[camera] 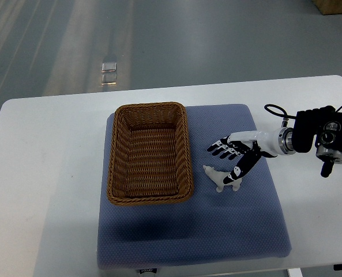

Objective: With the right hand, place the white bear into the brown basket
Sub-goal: 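Lower the right hand over the white bear figurine, then close the right hand fingers around the white bear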

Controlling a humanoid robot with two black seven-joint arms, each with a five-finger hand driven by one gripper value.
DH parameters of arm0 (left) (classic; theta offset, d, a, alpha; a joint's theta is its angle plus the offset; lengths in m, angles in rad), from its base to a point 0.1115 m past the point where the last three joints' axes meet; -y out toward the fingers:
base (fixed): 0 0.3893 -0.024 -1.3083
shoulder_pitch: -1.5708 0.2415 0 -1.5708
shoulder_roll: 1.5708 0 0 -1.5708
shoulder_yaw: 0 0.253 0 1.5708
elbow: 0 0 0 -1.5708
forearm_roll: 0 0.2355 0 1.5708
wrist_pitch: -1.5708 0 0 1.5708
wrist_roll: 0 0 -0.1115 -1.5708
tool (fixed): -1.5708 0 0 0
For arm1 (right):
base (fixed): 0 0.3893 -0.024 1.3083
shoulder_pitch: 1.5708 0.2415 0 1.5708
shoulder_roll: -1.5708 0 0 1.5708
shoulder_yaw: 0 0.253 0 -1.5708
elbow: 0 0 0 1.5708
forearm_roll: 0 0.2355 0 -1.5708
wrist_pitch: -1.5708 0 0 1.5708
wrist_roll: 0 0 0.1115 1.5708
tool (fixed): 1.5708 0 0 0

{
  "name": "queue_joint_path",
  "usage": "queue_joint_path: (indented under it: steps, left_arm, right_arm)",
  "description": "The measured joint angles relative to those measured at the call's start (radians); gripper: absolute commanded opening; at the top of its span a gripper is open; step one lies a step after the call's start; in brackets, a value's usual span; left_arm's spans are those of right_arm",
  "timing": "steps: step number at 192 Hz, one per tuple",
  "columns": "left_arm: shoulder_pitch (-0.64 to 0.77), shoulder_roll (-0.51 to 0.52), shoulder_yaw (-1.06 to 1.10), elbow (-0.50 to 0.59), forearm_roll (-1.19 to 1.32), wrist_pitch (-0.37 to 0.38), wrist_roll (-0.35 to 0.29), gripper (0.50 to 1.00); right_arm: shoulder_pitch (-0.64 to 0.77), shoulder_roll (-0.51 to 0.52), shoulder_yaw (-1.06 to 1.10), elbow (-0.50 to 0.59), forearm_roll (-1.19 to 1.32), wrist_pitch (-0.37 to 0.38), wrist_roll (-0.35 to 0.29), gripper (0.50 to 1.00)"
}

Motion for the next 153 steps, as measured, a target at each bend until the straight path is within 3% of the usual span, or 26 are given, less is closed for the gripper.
queue_joint_path:
  steps: [24, 35, 133, 143, 153]
  left_arm:
    - [0.0, 0.0, 0.0, 0.0, 0.0, 0.0, 0.0, 1.0]
    - [0.0, 0.0, 0.0, 0.0, 0.0, 0.0, 0.0, 1.0]
    - [0.0, 0.0, 0.0, 0.0, 0.0, 0.0, 0.0, 1.0]
    - [0.0, 0.0, 0.0, 0.0, 0.0, 0.0, 0.0, 1.0]
    - [0.0, 0.0, 0.0, 0.0, 0.0, 0.0, 0.0, 1.0]
  right_arm:
    - [-0.022, 0.007, 0.007, 0.0, -0.034, -0.015, 0.01, 0.858]
    - [-0.032, 0.01, 0.008, -0.001, -0.05, -0.025, 0.012, 0.815]
    - [-0.086, 0.024, 0.008, -0.001, -0.126, -0.053, 0.045, 0.801]
    - [-0.09, 0.024, 0.008, -0.001, -0.134, -0.055, 0.047, 0.789]
    - [-0.094, 0.024, 0.008, -0.001, -0.141, -0.057, 0.048, 0.736]
